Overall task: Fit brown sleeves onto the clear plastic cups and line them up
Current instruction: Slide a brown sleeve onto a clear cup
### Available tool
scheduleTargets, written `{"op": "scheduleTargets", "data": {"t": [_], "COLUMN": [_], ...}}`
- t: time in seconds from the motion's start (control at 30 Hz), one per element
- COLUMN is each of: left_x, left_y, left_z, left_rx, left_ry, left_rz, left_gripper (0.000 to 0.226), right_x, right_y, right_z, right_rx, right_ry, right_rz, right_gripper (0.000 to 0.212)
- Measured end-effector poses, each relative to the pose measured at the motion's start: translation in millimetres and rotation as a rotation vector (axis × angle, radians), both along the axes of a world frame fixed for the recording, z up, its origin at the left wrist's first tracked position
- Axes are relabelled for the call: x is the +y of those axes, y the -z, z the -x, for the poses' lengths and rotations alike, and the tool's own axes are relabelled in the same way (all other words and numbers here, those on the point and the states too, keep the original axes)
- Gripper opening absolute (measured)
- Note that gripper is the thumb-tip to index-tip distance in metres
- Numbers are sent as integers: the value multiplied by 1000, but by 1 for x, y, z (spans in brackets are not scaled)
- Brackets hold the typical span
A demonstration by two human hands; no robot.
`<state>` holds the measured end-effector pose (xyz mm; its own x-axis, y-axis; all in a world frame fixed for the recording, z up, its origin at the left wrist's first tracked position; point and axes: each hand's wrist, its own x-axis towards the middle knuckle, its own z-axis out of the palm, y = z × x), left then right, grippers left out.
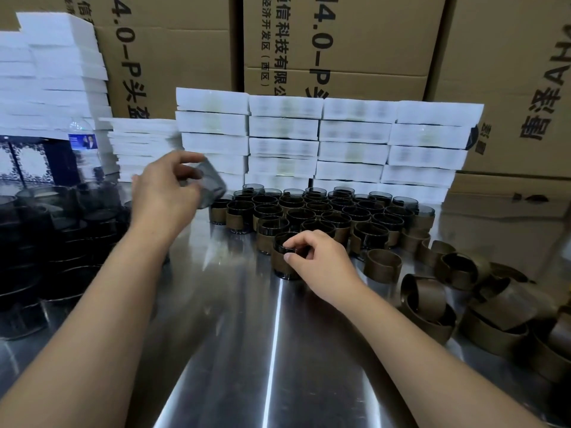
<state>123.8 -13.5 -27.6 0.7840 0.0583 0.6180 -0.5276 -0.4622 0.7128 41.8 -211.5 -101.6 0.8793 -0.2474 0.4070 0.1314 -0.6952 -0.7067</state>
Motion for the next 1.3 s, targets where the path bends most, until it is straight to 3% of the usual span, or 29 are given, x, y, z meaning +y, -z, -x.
{"op": "scheduleTargets", "data": {"t": [0.17,0.37,0.43,0.53,0.67,0.8,0.93,1.03,1.13,1.3], "left_x": [-30,-53,-56,-54,-51,-54,-59,-63,-66,-67], "left_y": [9,32,42,49,53,55,53,50,48,50], "left_z": [11,6,2,-2,-10,-8,-4,-1,0,7], "left_rx": [179,606,688,778,866,886,890,876,858,829], "left_ry": [507,860,884,927,913,942,915,891,933,1077], "left_rz": [316,747,756,795,999,1100,1078,1025,1104,1042], "left_gripper": [41,37,42,42,32,31,35,38,61,50], "right_x": [-1,-3,-5,-14,-28,-37,-38,-33,-27,-17], "right_y": [0,-3,-9,-18,-25,-30,-30,-29,-29,-23], "right_z": [0,3,5,10,15,17,16,18,20,21], "right_rx": [-30,-70,-88,-49,250,515,681,619,522,456], "right_ry": [18,32,175,512,675,716,711,640,526,343], "right_rz": [144,197,243,517,680,681,681,711,687,623], "right_gripper": [13,20,34,39,35,45,56,52,48,54]}}
